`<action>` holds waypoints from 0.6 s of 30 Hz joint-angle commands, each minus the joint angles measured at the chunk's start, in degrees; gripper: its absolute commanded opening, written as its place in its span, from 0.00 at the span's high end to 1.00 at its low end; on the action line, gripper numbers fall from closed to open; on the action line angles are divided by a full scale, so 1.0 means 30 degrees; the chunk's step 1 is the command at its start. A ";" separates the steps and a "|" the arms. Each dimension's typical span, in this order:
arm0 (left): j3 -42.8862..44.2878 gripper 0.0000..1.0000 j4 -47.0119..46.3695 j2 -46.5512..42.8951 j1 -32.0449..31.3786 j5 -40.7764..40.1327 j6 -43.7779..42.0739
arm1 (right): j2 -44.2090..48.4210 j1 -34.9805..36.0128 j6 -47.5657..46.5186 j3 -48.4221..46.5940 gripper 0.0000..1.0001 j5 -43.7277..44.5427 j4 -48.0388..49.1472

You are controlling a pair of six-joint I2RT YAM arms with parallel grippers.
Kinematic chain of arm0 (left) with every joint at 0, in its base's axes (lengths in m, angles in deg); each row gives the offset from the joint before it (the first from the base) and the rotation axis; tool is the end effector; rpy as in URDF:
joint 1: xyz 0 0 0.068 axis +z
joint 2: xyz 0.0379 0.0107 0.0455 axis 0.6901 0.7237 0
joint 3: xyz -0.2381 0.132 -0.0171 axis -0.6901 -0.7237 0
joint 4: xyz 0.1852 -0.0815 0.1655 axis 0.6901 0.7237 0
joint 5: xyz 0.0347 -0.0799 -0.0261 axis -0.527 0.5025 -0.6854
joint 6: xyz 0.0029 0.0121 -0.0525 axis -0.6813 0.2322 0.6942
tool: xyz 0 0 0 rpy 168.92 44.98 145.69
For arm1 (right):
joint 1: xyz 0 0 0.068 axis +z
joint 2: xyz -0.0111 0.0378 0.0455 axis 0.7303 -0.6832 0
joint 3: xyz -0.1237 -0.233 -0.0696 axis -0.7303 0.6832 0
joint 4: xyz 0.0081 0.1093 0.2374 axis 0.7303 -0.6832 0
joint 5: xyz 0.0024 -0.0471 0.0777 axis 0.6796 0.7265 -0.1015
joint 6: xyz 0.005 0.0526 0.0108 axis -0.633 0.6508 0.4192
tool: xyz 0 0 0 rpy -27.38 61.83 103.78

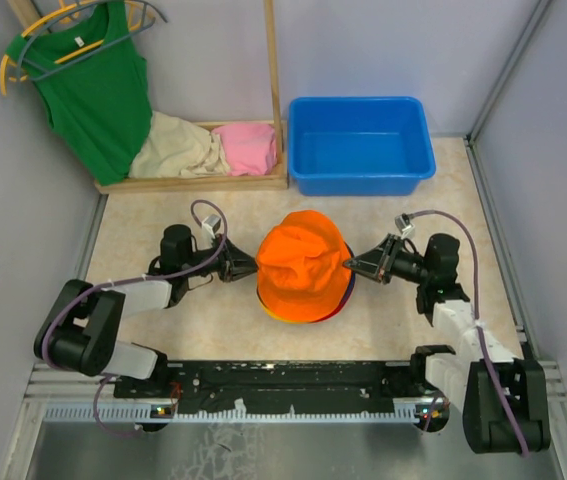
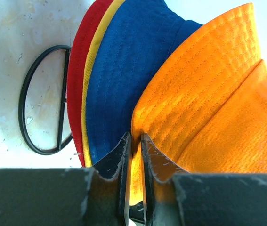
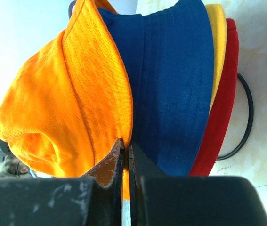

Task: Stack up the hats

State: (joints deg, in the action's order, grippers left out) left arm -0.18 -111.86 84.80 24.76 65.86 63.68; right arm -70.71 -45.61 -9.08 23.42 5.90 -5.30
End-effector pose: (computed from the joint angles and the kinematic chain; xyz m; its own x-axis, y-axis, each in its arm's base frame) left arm 0.2304 -0.1068 0.1660 -0.9364 -0.3432 -0.0736 -0.0107 0.2375 -0.9713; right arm 0.1890 0.0348 0.2043 -0.8611 0.4273 -0.2756 -0.1822 0.2469 0.9518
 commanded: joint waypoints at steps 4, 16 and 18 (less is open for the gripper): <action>0.0122 0.82 0.0157 -0.0217 0.0060 0.0274 -0.0735 | -0.0499 -0.0422 -0.0897 0.0430 1.00 0.0005 0.0367; -0.0410 0.84 -0.0474 0.1575 0.0077 0.0455 -0.1533 | -0.1094 -0.0433 -0.4816 0.1810 1.00 0.1112 -0.2993; -0.0078 0.84 -0.0448 0.2146 0.0171 0.0696 -0.1772 | -0.0528 -0.0222 -0.5049 0.1396 1.00 0.1303 -0.3859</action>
State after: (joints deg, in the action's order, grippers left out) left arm -0.75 -112.91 88.60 24.78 66.53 61.14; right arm -74.06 -46.48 -17.54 28.36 7.21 -8.16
